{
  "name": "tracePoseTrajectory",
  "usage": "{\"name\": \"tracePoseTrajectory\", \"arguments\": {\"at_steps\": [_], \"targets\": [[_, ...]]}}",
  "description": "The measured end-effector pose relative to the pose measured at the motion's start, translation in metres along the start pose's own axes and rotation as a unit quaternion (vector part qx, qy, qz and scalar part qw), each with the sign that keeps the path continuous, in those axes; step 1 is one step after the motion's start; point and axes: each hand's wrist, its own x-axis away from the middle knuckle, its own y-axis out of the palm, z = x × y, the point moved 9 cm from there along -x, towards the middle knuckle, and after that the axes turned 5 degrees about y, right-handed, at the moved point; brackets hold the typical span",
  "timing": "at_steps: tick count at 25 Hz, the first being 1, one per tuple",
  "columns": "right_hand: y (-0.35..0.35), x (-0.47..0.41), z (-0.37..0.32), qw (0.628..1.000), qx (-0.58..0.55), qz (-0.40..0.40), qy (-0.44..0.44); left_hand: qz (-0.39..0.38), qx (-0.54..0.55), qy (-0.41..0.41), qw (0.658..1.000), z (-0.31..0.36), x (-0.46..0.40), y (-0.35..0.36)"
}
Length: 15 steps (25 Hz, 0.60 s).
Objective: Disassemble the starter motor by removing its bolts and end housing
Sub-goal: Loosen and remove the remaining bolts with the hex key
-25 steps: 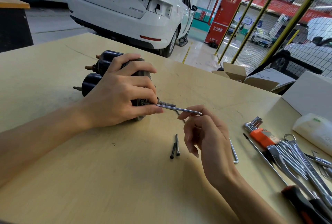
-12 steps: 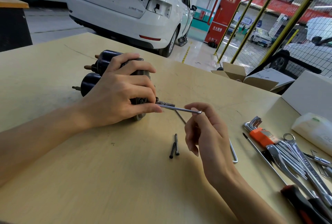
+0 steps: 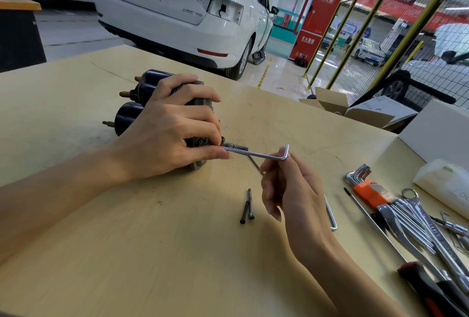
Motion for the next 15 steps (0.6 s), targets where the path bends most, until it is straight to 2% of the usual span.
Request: {"name": "tracePoseTrajectory", "arguments": {"at_steps": [6,15], "targets": [[-0.0018,-0.0011,0.0051,0.999,-0.029,-0.004,0.030,-0.003,-0.001,-0.002,1.000,0.0008,-0.0002,0.0005],[0.0032,-0.0030,0.0021,0.997,-0.063,-0.034,0.016,-0.005,-0.010,0.001,1.000,0.0011,0.0002,0.0003]]}}
